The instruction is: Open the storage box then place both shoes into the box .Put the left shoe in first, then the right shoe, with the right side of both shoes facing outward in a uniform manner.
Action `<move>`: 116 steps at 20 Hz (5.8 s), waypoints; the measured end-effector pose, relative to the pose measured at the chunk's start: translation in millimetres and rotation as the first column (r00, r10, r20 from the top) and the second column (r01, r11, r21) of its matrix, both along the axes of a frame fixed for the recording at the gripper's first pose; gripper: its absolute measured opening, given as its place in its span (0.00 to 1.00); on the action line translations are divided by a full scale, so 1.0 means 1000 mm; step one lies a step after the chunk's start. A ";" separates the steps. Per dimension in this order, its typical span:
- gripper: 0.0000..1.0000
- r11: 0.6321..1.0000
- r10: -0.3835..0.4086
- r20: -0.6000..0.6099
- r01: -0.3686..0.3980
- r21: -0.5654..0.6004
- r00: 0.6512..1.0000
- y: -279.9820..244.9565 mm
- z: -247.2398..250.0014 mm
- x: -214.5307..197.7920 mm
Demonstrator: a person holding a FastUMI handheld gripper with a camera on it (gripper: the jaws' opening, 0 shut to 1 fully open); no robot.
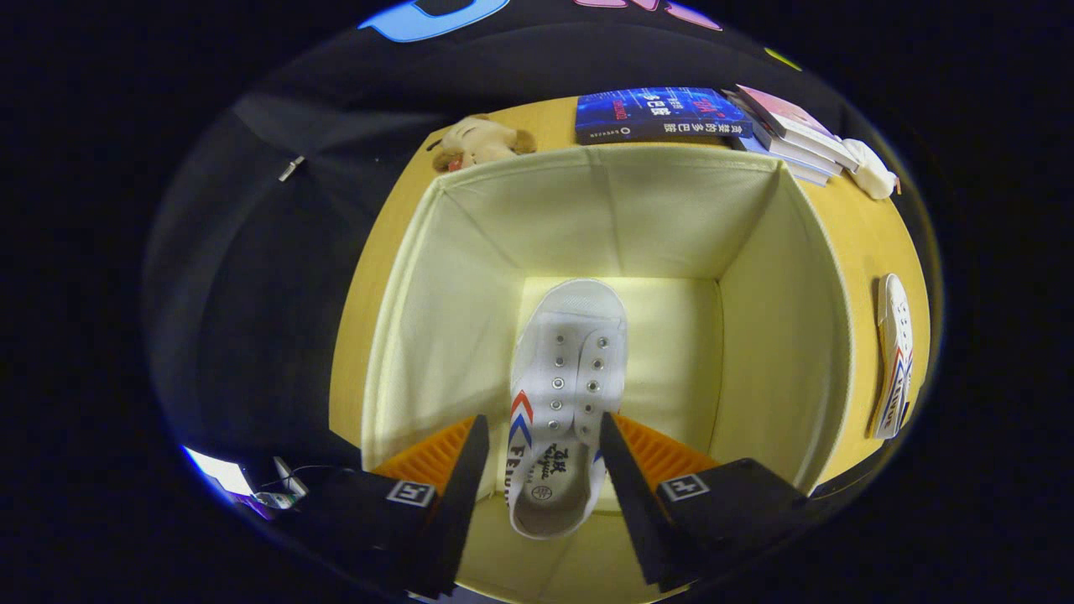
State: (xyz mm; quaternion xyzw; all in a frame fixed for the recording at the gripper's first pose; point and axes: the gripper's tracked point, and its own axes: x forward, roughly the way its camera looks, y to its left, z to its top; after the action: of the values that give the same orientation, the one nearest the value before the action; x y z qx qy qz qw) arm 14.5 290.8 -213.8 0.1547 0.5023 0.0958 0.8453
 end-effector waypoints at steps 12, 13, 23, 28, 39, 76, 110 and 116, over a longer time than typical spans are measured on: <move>0.99 0.996 0.077 0.286 -0.064 -0.054 0.955 -0.103 0.116 -0.040; 0.99 0.998 0.059 0.297 -0.046 -0.053 0.953 -0.119 0.120 -0.042; 0.99 0.981 -0.099 0.296 0.144 -0.133 0.950 -0.308 0.073 -0.055; 0.99 0.961 -0.130 0.277 0.190 -0.202 0.952 -0.388 0.030 -0.057; 0.97 0.927 -0.152 0.071 0.167 -0.335 0.986 -0.474 -0.083 -0.076; 0.07 0.938 -0.336 0.088 0.342 -0.054 0.938 -0.408 -0.008 -0.070; 0.11 0.985 -0.119 0.023 0.121 -0.121 0.993 -0.087 0.024 -0.032; 0.38 0.989 -0.064 0.086 0.075 -0.127 0.994 -0.063 0.034 -0.024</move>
State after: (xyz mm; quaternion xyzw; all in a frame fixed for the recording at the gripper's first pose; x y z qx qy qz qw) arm -9.9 228.0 -179.8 0.1125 0.4666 0.0395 0.8764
